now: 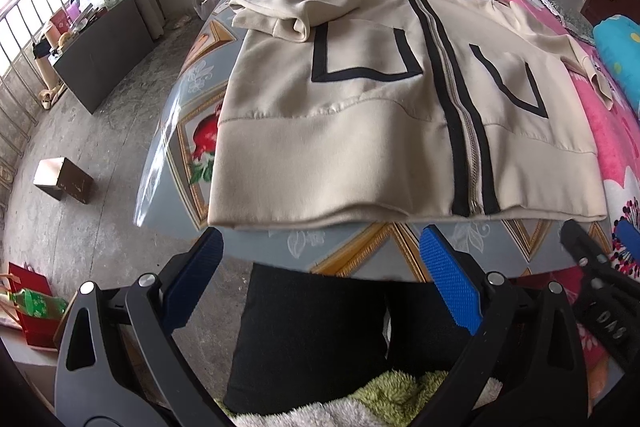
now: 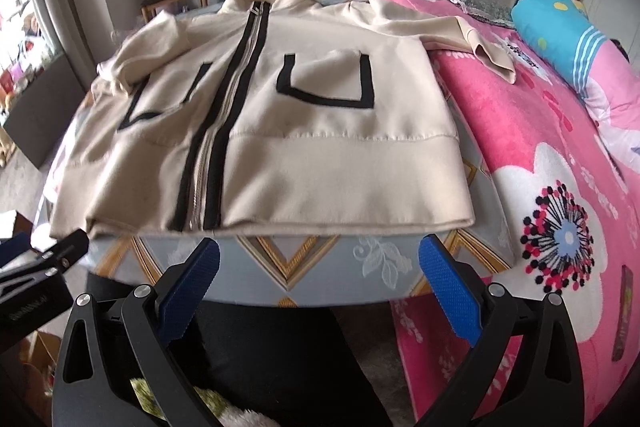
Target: Fold large clothes
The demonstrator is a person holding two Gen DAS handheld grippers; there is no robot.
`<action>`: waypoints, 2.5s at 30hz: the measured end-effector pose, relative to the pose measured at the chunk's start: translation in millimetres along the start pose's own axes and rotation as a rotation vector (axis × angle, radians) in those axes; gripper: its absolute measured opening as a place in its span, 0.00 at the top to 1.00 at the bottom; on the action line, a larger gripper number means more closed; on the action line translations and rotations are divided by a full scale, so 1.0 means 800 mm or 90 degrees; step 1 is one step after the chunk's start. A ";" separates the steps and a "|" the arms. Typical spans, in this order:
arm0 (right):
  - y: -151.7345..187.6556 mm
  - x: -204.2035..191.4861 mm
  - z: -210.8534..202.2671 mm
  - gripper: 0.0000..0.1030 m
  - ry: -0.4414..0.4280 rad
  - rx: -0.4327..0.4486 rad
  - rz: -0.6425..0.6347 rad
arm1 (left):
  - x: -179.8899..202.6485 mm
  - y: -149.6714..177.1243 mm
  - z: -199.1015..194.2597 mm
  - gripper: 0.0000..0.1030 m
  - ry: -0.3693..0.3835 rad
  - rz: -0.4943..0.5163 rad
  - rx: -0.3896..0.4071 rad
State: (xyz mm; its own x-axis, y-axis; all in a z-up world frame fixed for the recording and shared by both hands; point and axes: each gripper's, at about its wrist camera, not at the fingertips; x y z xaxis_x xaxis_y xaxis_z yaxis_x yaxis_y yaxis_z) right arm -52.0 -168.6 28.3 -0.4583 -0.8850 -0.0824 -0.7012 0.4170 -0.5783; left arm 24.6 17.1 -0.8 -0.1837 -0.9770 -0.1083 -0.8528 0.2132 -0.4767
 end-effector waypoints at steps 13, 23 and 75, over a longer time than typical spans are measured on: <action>-0.076 -0.039 0.037 0.06 0.026 0.038 -0.067 | -0.068 -0.052 0.040 0.08 -0.040 0.011 0.018; -0.151 -0.109 0.054 0.06 -0.166 0.019 -0.130 | -0.119 -0.115 0.076 0.08 0.063 0.020 0.068; -0.219 -0.227 0.234 0.30 -0.546 -0.347 0.133 | -0.319 -0.183 0.213 0.82 0.351 -0.474 0.112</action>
State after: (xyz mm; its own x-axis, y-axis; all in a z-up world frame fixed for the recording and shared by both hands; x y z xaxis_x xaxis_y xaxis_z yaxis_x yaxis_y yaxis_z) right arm 255.9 -119.6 -7.4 -0.2058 -0.5462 -0.8120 -0.9023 0.4270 -0.0586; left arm 279.5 236.2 -52.0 0.1349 -0.7169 0.6840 -0.7657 -0.5135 -0.3873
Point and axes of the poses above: each gripper's, at about its wrist camera, not at the fingertips, and z roughly the way its jaws point, x to its right, y to its underside, and after that the axes turned 14 degrees about z, right-handed
